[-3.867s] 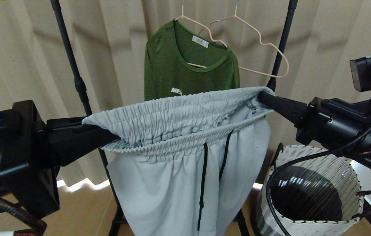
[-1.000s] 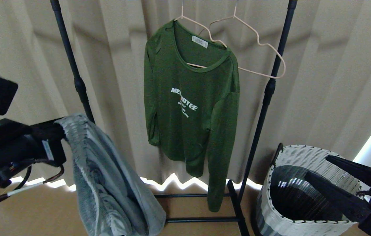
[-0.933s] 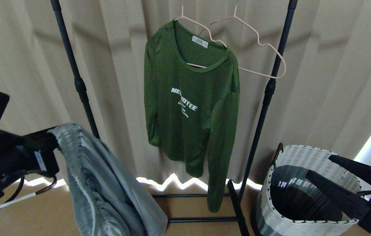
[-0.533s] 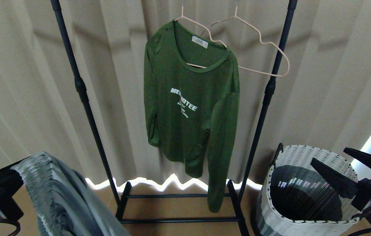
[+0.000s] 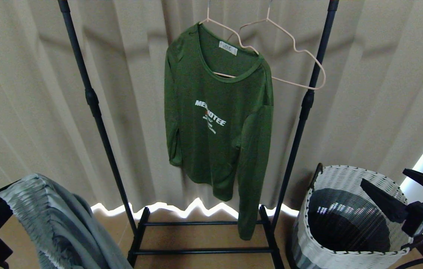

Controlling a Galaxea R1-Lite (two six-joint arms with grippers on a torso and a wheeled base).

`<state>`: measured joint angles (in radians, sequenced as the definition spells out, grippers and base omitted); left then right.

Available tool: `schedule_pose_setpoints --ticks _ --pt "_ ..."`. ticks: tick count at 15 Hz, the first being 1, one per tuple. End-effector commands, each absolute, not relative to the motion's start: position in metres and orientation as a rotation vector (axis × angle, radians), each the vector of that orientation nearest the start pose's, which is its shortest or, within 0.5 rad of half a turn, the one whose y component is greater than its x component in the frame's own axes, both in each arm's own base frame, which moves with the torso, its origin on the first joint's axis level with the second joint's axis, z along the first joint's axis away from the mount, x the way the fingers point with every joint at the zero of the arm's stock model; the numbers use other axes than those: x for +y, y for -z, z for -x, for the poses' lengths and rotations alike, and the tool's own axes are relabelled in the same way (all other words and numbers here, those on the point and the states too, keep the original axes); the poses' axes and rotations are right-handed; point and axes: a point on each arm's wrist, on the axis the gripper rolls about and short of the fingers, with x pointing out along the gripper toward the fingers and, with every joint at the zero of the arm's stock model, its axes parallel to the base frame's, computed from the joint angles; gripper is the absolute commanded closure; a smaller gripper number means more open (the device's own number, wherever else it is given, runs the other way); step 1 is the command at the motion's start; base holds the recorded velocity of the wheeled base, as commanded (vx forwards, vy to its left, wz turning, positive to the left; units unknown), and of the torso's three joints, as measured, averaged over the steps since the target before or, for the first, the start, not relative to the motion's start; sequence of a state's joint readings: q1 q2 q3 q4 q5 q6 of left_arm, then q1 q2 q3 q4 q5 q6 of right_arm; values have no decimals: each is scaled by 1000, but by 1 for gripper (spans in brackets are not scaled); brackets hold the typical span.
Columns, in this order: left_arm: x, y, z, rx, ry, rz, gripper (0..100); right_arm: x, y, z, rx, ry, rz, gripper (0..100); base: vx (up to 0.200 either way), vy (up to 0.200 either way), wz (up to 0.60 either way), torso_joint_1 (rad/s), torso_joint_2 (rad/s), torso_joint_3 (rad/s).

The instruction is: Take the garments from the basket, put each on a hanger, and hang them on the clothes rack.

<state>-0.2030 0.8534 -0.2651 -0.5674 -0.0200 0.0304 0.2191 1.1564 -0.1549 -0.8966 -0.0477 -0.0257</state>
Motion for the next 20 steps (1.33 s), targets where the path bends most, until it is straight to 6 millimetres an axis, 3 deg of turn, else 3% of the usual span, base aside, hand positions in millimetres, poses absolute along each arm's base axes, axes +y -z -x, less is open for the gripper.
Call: schedule_pose_setpoints --ticks 1,9,20 --pt "-19 -191 -90 12 227 -34 100 29 -159 -134 91 -173 38 0 0 0 0 0 0 0" --pt "-19 -190 -89 12 227 -34 100 29 -157 -135 107 -178 41 0 0 0 0 44 -310 -261" --pt "-24 -186 -87 24 336 -27 100 29 -155 -133 110 -178 41 0 0 0 0 151 -469 -326"
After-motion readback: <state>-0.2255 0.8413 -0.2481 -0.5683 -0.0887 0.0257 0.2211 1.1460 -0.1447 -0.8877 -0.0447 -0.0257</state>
